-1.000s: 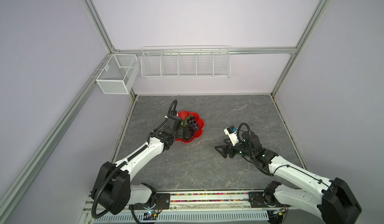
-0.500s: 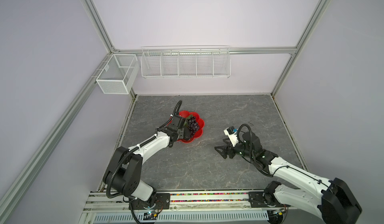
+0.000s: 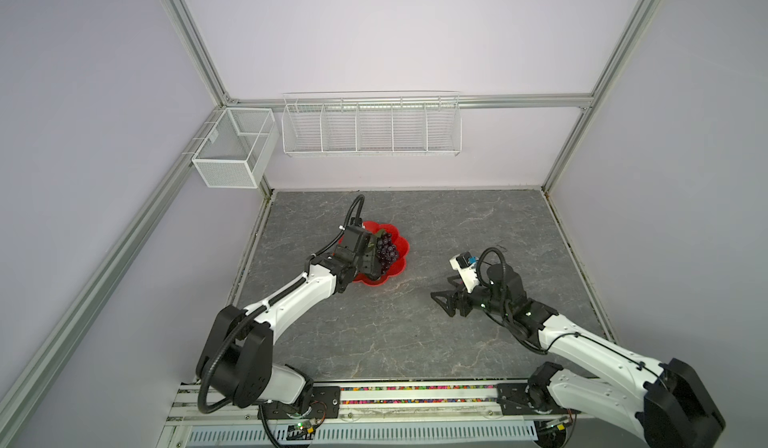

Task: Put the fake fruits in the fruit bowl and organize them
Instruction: 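Move the left gripper to the red apple and grasp it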

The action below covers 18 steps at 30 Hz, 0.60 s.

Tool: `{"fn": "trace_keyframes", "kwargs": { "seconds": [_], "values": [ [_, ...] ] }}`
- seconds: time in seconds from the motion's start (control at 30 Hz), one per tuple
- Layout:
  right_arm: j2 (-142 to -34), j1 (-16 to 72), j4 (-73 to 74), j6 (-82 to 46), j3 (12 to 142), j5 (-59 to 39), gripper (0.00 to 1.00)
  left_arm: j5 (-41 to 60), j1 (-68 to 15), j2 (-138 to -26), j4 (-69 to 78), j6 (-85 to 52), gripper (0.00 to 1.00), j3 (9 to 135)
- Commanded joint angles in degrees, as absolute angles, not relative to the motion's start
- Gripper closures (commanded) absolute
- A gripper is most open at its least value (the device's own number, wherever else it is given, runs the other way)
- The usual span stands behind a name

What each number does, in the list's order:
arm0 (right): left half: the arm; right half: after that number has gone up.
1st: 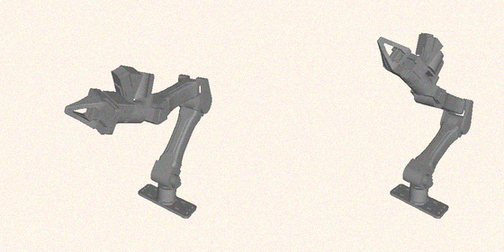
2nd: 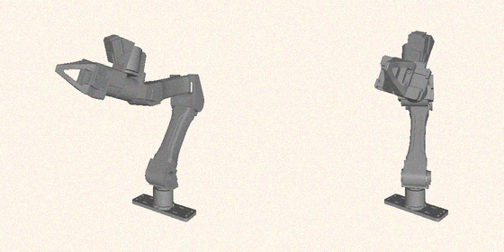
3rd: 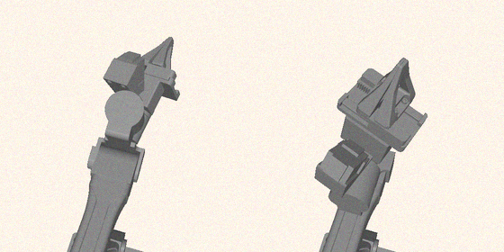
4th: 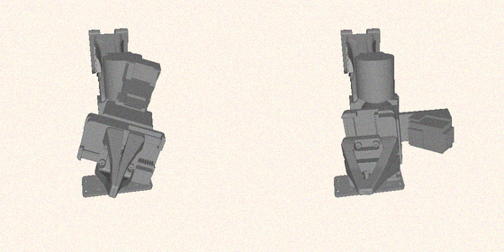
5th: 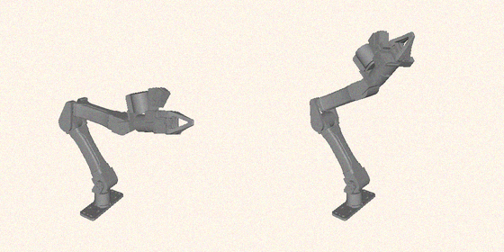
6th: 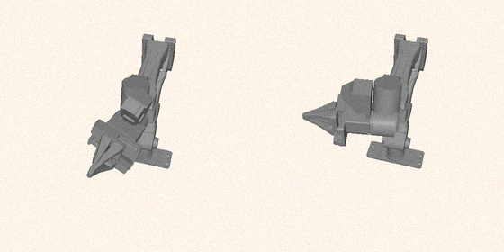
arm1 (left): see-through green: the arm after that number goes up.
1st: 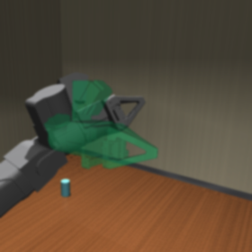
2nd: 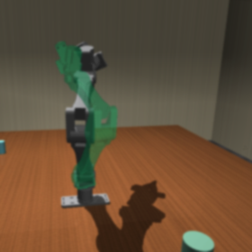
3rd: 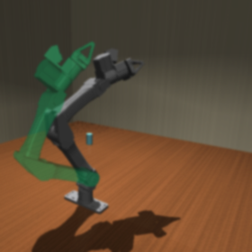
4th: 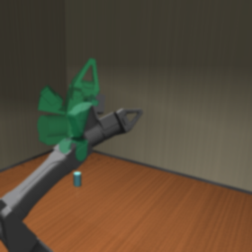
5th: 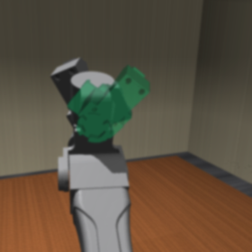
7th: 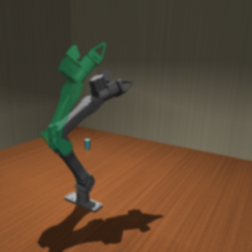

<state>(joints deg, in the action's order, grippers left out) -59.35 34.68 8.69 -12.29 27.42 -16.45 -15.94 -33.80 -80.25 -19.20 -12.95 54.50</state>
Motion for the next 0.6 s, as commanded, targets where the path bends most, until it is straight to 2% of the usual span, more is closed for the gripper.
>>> {"fn": "trace_keyframes", "kwargs": {
  "seconds": [0.0,0.17,0.37,0.57],
  "values": [
    [-56.7,29.5,8.5,-15.8,25.5,-17.6,0.11,-7.7,-39.4,-77.1,-15.0,-11.4,0.3,54.8],
    [-52.5,22.4,3.3,-19.1,24.1,-14.8,0.11,-4.2,-48.2,-83.6,-15.6,-12.7,0.3,60.3],
    [-44.8,16.7,-2.0,-20.8,21.8,-13.0,0.11,2.2,-57.6,-98.4,-8.7,-15.7,0.29,67.4],
    [-37.9,13.1,-6.8,-20.2,20.9,-13.0,0.11,4.1,-60.7,-108.4,-7.0,-16.4,0.29,74.0]
  ]
}}
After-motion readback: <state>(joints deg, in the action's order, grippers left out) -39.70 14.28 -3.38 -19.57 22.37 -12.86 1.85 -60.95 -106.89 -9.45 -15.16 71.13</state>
